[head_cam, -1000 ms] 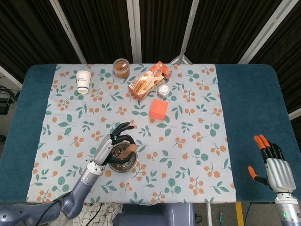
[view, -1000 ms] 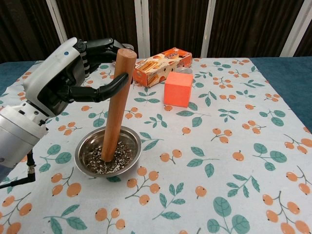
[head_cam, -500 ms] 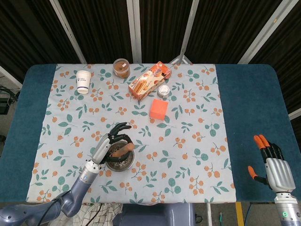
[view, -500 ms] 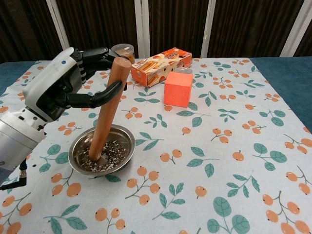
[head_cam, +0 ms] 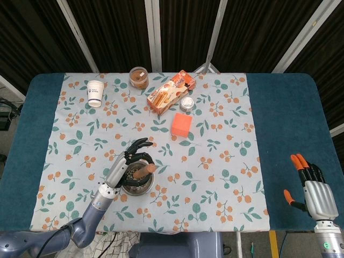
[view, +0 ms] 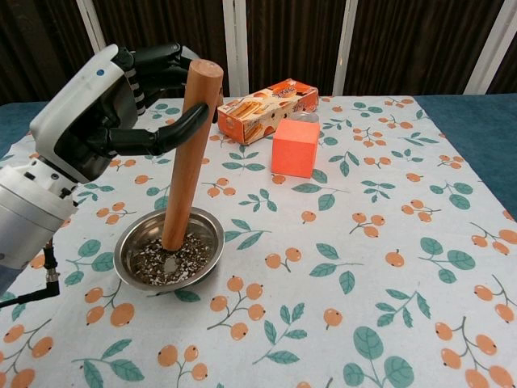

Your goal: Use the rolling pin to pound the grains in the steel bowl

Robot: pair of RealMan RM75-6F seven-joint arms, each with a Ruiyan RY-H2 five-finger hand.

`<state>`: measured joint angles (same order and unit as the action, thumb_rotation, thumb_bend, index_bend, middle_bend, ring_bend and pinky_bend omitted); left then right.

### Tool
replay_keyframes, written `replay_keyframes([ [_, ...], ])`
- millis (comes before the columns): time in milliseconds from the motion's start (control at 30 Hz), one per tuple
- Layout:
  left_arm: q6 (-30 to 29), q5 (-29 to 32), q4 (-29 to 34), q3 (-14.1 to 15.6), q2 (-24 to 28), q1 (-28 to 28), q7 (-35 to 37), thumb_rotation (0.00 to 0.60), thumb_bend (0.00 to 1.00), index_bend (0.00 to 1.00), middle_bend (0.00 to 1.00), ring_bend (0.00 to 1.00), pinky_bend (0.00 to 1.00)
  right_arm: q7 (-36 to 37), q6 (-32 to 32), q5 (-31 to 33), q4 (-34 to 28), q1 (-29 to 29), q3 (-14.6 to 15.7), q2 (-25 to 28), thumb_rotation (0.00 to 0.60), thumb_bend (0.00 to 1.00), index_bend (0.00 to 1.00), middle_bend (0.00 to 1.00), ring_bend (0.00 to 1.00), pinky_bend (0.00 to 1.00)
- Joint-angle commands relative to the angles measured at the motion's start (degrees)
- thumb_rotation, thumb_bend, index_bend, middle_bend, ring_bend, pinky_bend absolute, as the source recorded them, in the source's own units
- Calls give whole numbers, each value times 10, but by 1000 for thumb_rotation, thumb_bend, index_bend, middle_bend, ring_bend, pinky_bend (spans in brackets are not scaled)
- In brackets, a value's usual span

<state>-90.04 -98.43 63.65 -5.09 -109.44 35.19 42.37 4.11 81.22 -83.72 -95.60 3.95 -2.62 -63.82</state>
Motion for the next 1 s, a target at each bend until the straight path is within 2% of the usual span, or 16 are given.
replay_keyframes([
  [33,4,3,-8,1,-6,1,3,600,798,629,649,174,115,1,-1,0,0,0,0,0,600,367,0,0,0,0],
  [633,-6,12,-89,10,-45,-6,62,600,796,629,649,174,125,-6,-6,8,1,3,-3,-3,600,366,0,0,0,0],
  [800,-15,7,-76,7,-41,-2,59,600,795,629,649,174,125,-7,-5,6,1,2,-2,-3,600,367,0,0,0,0],
  [1000,-23,-6,-20,1,-21,7,29,600,795,629,649,174,125,-5,-2,3,2,2,-2,-2,600,367,0,0,0,0],
])
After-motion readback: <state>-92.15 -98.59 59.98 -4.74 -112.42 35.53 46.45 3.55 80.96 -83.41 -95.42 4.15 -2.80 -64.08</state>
